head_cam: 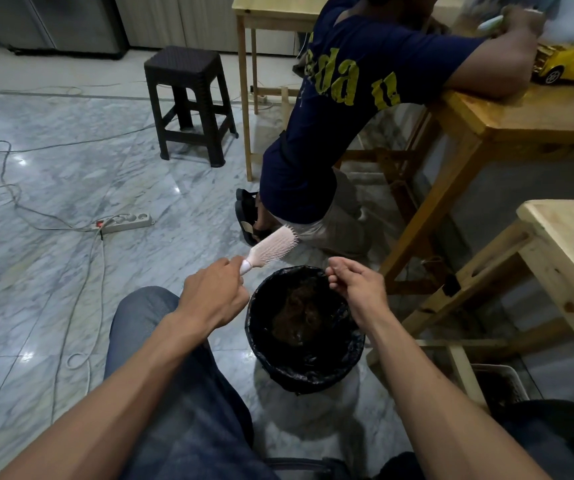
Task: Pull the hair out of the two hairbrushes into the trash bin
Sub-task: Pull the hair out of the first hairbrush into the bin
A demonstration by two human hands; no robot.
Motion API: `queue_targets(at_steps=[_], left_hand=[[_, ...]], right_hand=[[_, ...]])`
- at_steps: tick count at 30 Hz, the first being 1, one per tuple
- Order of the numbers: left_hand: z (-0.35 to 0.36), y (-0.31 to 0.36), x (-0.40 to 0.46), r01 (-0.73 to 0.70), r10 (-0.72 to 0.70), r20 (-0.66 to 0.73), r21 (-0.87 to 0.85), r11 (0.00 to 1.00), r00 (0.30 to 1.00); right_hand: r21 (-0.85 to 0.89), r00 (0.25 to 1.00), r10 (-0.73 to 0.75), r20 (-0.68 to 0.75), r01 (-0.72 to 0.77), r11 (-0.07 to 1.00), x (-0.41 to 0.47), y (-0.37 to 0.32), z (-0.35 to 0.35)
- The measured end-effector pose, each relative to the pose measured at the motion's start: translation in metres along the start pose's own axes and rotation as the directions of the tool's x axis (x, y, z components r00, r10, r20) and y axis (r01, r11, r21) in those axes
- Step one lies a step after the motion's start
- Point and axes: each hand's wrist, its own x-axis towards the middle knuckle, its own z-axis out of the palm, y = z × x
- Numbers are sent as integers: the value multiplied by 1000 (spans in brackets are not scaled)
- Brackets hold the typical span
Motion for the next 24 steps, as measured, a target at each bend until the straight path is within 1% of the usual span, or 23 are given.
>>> queue_targets(at_steps=[2, 4, 5, 6, 7, 8, 9, 11, 12, 13, 14, 17, 19, 21, 22, 24], left_hand=[[2, -1, -1, 47, -46, 27, -49, 998, 999], [3, 2, -2, 52, -49, 37, -92, 994, 998], [4, 5, -3, 41, -38, 37, -108, 993, 999], [4, 8, -3, 24, -20, 33, -121, 992, 999], [4, 11, -3, -1, 5, 29, -137, 991, 1000], [4, 15, -2, -32, 36, 27, -153, 988, 999], [4, 19, -2, -68, 74, 28, -164, 984, 997], [2, 27, -3, -141, 151, 47, -162, 977, 987], [2, 30, -3, -167, 177, 52, -154, 974, 983], [2, 32, -4, -182, 190, 47, -141, 973, 981], [1, 33, -4, -189, 194, 28, -116, 975, 981], [-2, 25, -2, -151, 153, -74, 35, 988, 985], [-4, 15, 0, -76, 95, -147, 130, 989, 985], [-8, 8, 2, -27, 60, -228, 143, 989, 972], [-9, 6, 2, -13, 48, -260, 134, 991, 964], [-10, 6, 4, -6, 43, -302, 123, 992, 952]], right_hand=[[-50, 999, 16, -44, -18, 999, 3, 3, -4], [-200, 999, 39, -32, -45, 979, 4, 10, -4], [-326, 999, 49, 4, -45, 944, 4, 12, -4], [-461, 997, 53, 62, -19, 887, 5, 15, -3], [-569, 988, 57, 142, 34, 822, 7, 18, -2], [-600, 971, 71, 227, 82, 796, 9, 19, 1], [-590, 951, 96, 293, 101, 801, 8, 17, 6], [-506, 910, 109, 400, 120, 854, 8, 17, 16], [-452, 896, 107, 431, 112, 885, 7, 18, 22], [-414, 900, 83, 428, 113, 903, 7, 18, 29], [-363, 918, 43, 395, 113, 925, 7, 20, 33], [-297, 983, 8, 186, 49, 954, 16, 28, 33], [-319, 998, 28, 50, -10, 948, 21, 33, 20], [-313, 996, 67, -54, -81, 946, 24, 38, 7], [-316, 993, 84, -84, -107, 943, 24, 40, 2], [-399, 988, 130, -83, -153, 904, 24, 43, -1]])
